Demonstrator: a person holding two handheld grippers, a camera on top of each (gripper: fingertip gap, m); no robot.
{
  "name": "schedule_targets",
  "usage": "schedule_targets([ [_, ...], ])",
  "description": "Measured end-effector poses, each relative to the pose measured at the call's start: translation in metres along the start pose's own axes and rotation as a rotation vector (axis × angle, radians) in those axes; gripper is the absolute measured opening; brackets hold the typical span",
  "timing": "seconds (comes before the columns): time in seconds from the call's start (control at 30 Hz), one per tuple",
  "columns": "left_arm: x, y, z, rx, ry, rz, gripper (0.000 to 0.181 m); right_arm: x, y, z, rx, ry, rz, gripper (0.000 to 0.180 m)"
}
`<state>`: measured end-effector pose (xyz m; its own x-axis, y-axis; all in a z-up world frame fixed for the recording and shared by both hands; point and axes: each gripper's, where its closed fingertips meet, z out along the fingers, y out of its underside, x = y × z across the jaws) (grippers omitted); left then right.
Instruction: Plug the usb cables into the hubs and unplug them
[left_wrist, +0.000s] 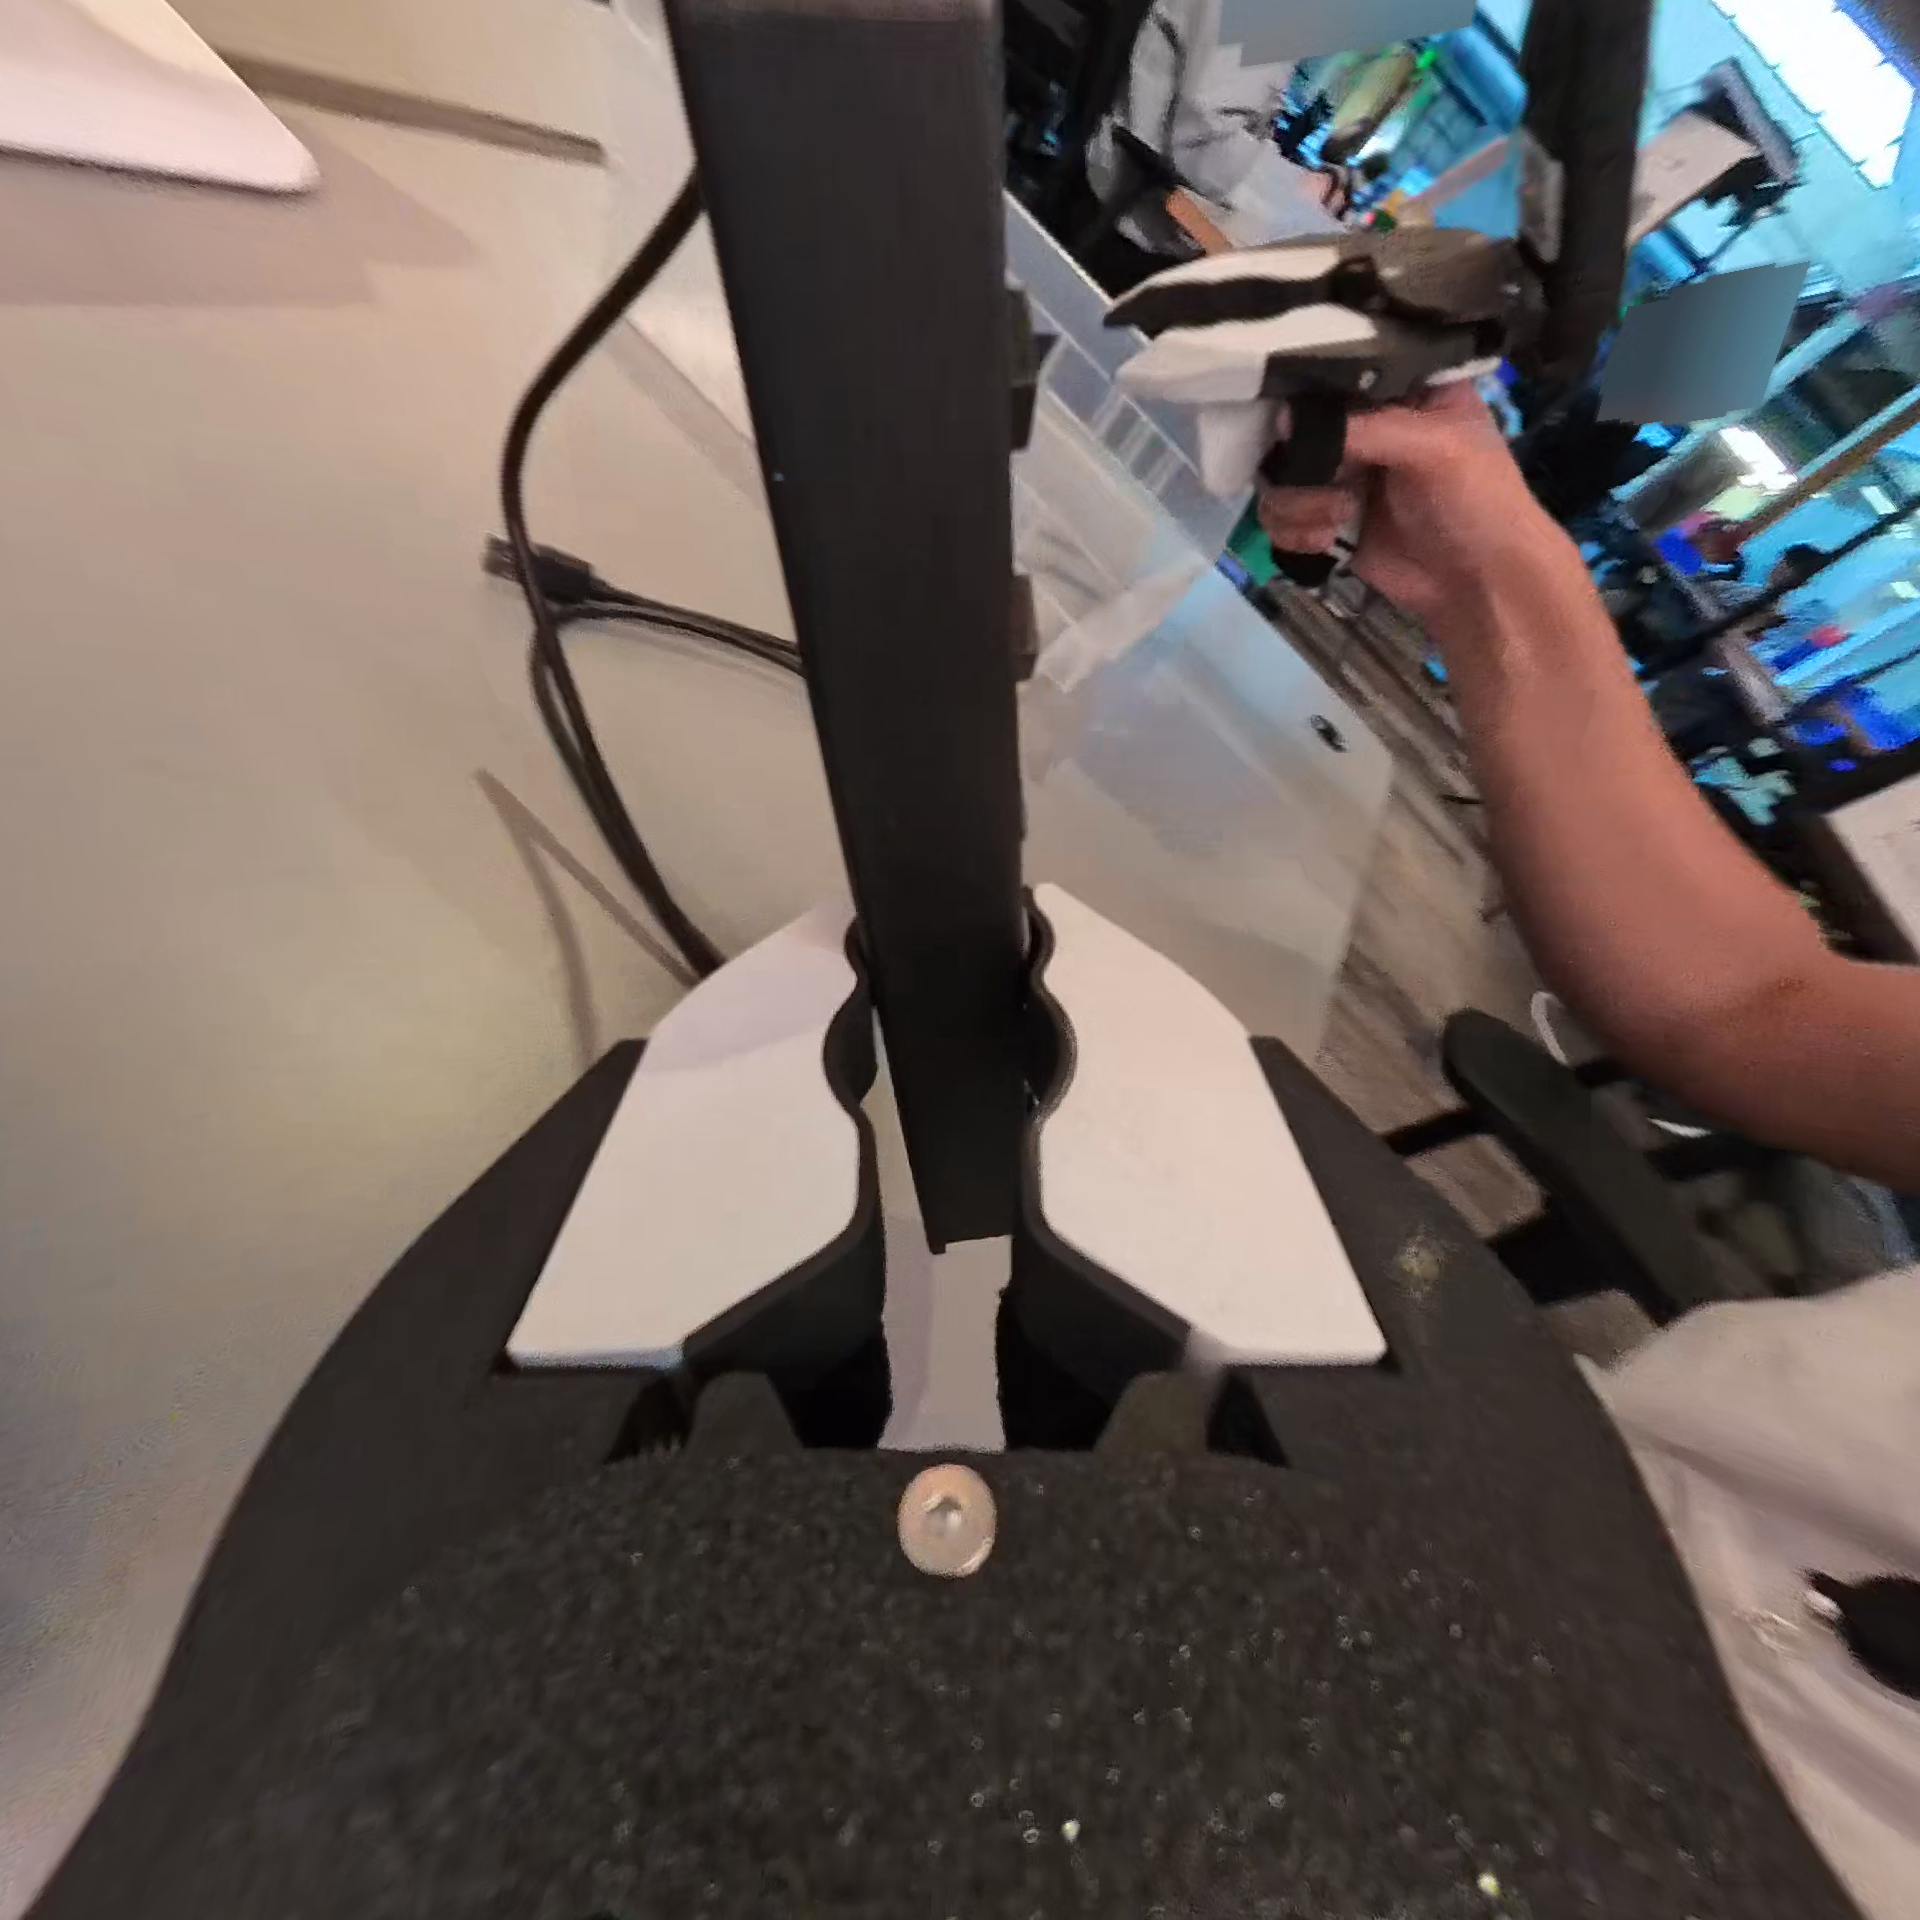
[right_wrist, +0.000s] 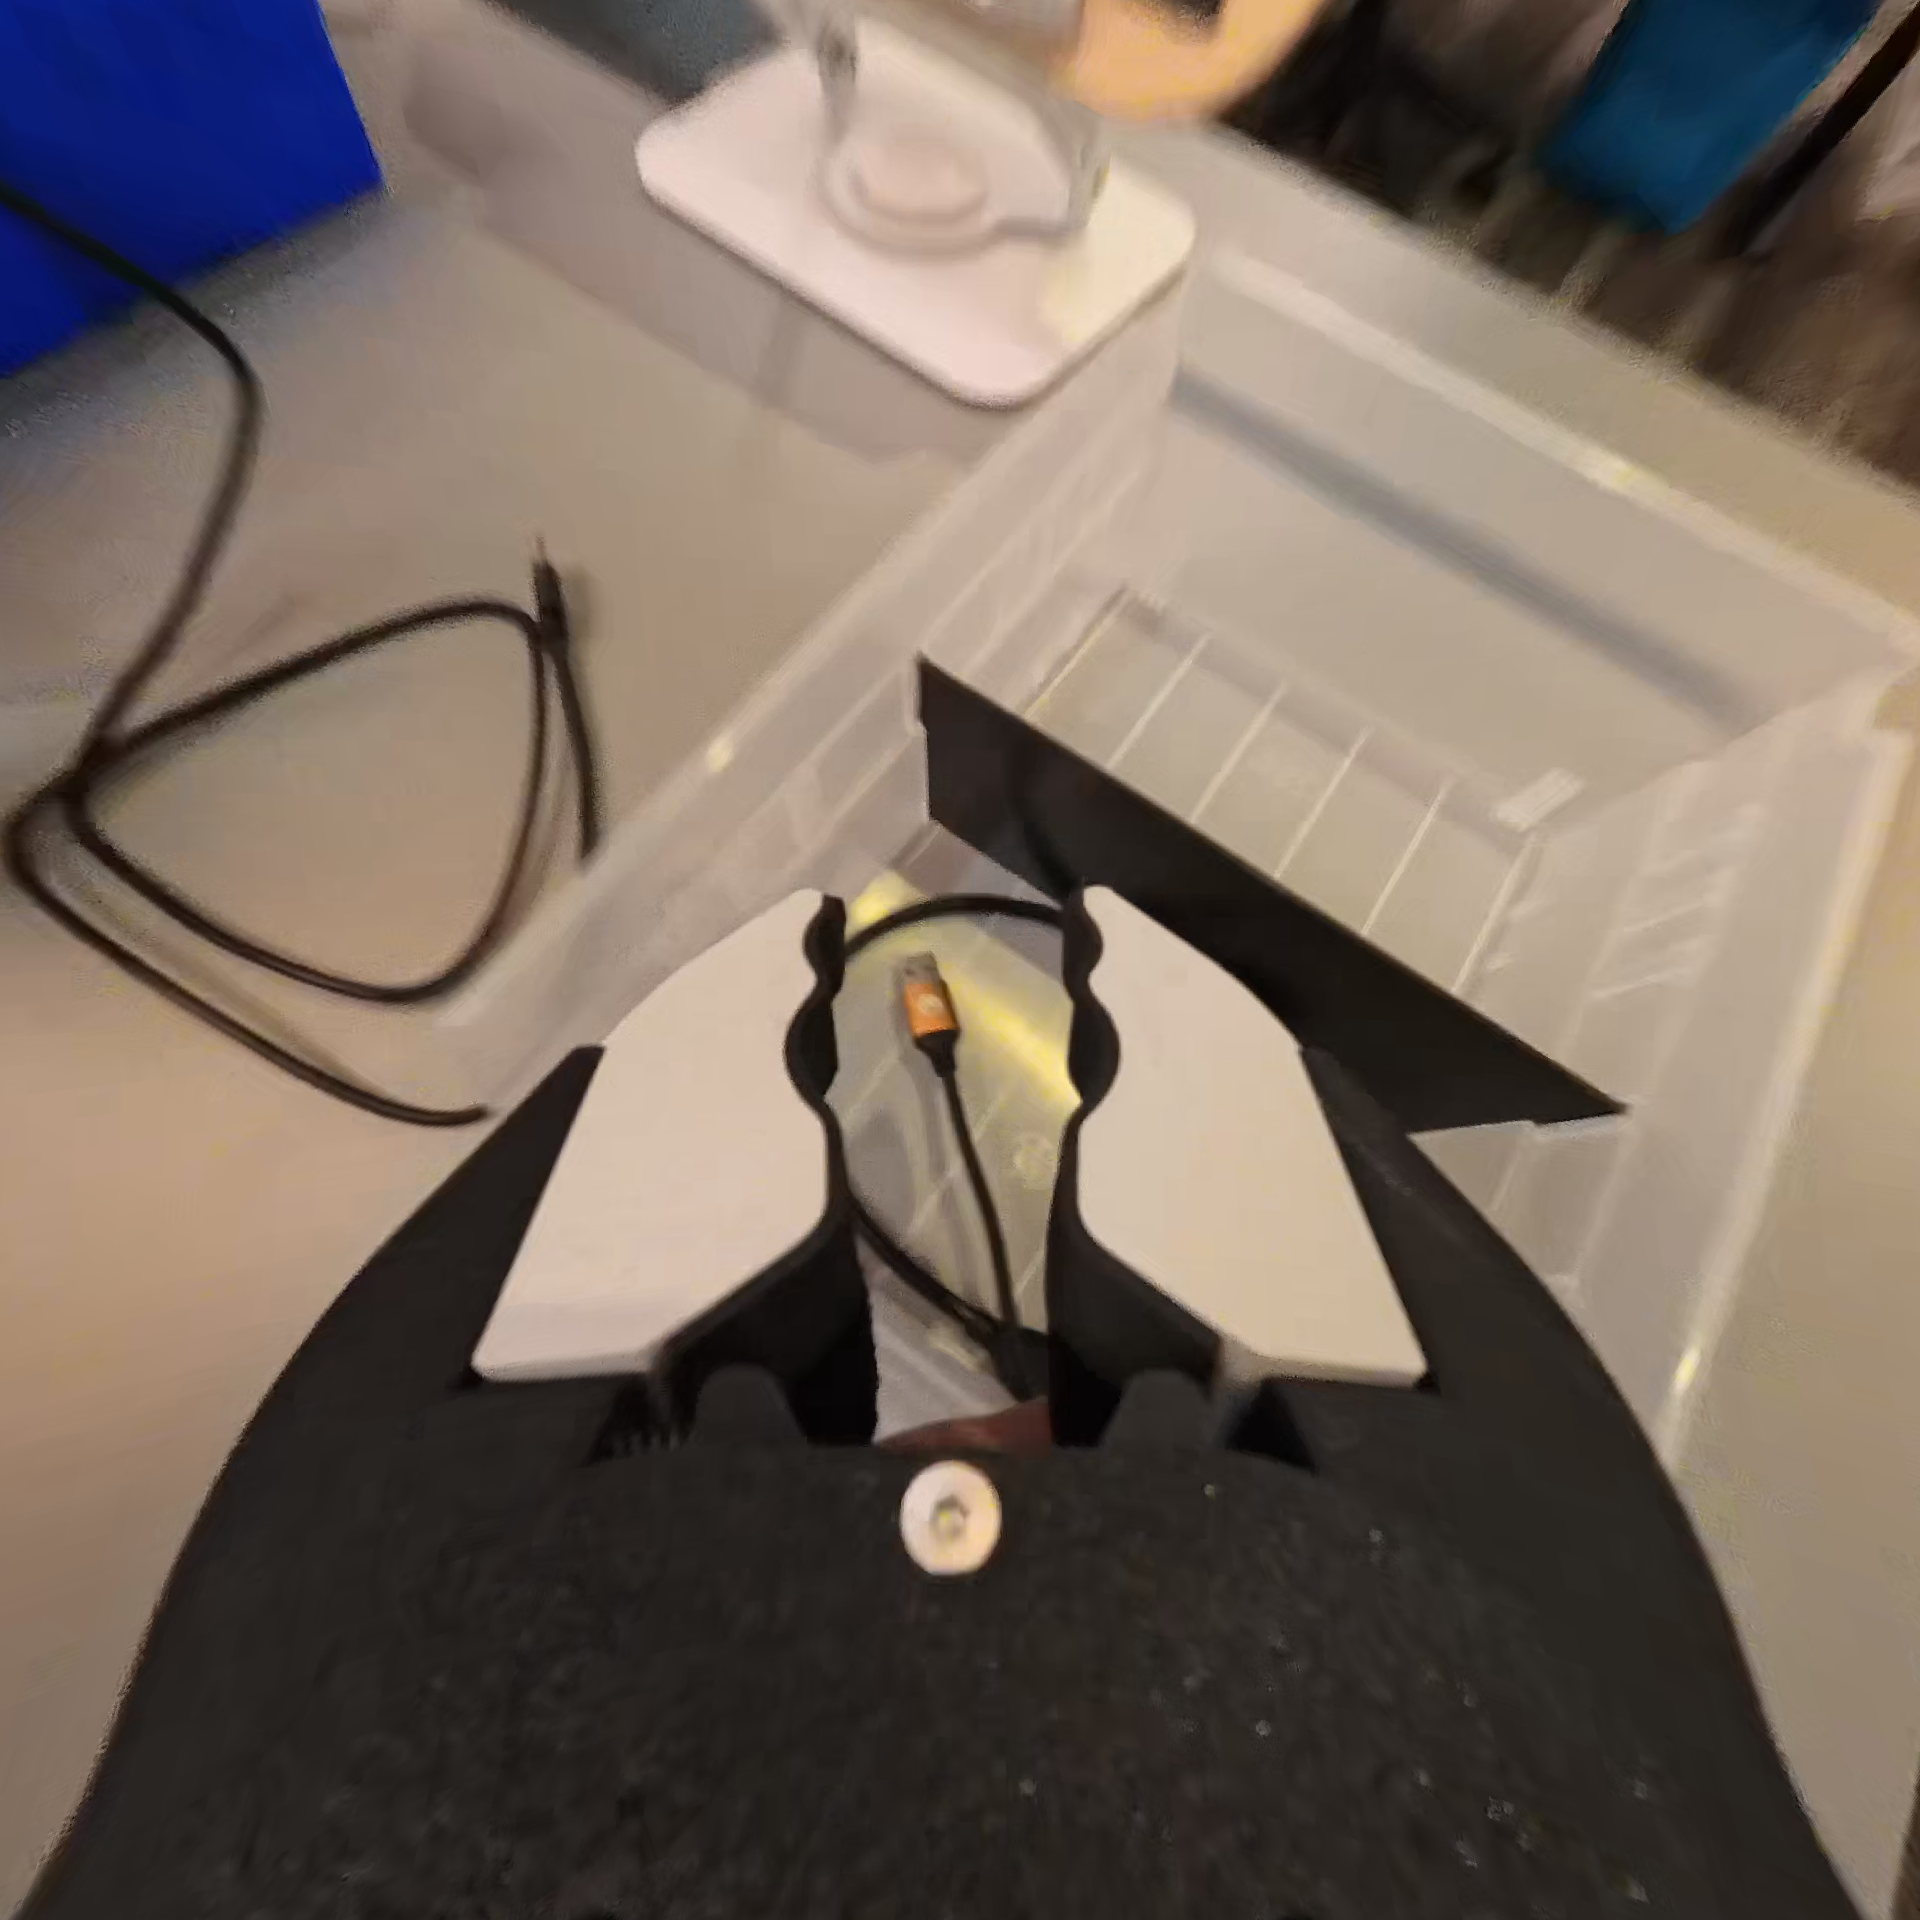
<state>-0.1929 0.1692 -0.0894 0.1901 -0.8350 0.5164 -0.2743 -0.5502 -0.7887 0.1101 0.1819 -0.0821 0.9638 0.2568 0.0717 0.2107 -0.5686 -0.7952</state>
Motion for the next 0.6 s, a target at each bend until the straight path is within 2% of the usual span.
schedule_targets([
  [0.07,0.009,0.004,0.004,-0.022,0.061,-0.016,0.023,-0.038,-0.022,-0.024,0.133,-0.043,-0.003,0.039],
  [0.13,0.018,0.010,0.009,-0.048,0.123,-0.010,0.024,-0.100,-0.036,-0.035,0.217,-0.240,0.041,0.044],
  [0.2,0.023,0.018,0.014,-0.074,0.145,0.006,0.024,-0.157,-0.035,-0.032,0.199,-0.435,0.090,0.063],
  [0.23,0.023,0.021,0.016,-0.085,0.139,0.017,0.024,-0.174,-0.032,-0.025,0.184,-0.458,0.098,0.065],
  [0.33,0.022,0.029,0.020,-0.125,0.133,0.000,0.024,-0.214,-0.020,0.005,0.122,-0.468,0.087,0.070],
  [0.43,0.027,0.035,0.024,-0.163,0.176,-0.058,0.024,-0.250,-0.022,0.021,0.117,-0.547,0.111,0.067],
  [0.53,0.045,0.040,0.031,-0.176,0.294,-0.142,0.024,-0.261,-0.026,0.030,0.103,-0.568,0.119,0.072],
  [0.6,0.059,0.042,0.032,-0.163,0.390,-0.188,0.024,-0.273,-0.033,0.026,0.111,-0.702,0.221,0.072],
])
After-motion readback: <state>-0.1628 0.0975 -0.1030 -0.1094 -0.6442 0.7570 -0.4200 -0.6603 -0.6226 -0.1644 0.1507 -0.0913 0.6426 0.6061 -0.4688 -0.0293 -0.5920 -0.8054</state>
